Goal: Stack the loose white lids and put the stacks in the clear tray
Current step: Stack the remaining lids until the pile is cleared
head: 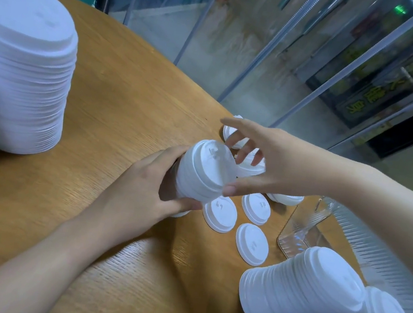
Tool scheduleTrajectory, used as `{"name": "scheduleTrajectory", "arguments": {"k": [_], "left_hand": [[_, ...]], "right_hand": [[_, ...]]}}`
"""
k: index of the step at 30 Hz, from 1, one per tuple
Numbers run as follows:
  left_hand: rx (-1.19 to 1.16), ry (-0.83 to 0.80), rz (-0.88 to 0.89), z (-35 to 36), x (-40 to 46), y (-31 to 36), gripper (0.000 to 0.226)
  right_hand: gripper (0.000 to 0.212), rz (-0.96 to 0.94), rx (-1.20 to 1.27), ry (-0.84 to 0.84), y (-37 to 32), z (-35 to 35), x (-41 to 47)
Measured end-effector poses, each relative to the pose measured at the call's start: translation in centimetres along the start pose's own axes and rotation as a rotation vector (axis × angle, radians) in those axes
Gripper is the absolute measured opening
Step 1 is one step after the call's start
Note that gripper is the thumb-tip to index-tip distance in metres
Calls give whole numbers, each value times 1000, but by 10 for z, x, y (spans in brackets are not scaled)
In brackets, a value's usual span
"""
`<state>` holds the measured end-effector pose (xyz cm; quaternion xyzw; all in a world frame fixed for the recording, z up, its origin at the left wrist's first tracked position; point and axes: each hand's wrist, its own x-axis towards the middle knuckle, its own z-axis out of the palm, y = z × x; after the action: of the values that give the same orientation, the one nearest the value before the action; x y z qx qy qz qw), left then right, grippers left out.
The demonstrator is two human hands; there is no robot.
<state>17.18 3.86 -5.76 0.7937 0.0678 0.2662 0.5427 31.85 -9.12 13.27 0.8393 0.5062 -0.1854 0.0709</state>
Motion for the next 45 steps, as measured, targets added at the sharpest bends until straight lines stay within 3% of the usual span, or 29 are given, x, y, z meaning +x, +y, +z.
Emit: {"name": "scheduleTrajectory", "arguments": {"k": [5,10,14,20,25,29,36,39,42,45], "left_hand": [[16,18,-6,0,-1,2,79],[70,119,-46,-5,2,-3,81],[65,180,-62,-8,3,-2,80],[77,176,-58,-6,2,-4,83],[106,133,-61,-5,2,-3,104],[68,146,-55,-6,2,-1,98],[63,179,-45,-5,2,0,86],[66,185,-43,-6,1,1,87],[74,189,-54,-5,1,1,85],[75,187,-66,-4,1,0,84]], "right_hand": [[96,143,-135,-125,33,22,6],[85,138,-219,-245,56,52,18],[84,55,-249,-256,57,65,29],[65,-47,-348,-245,49,74,42],[69,-52,-374,-221,54,77,39],[70,-61,-331,-204,52,82,34],[67,35,-231,-81,58,61,24],[56,97,-74,66,58,30,10],[49,66,122,226,43,-3,0],[53,-29,184,266,16,-23,-3]]}}
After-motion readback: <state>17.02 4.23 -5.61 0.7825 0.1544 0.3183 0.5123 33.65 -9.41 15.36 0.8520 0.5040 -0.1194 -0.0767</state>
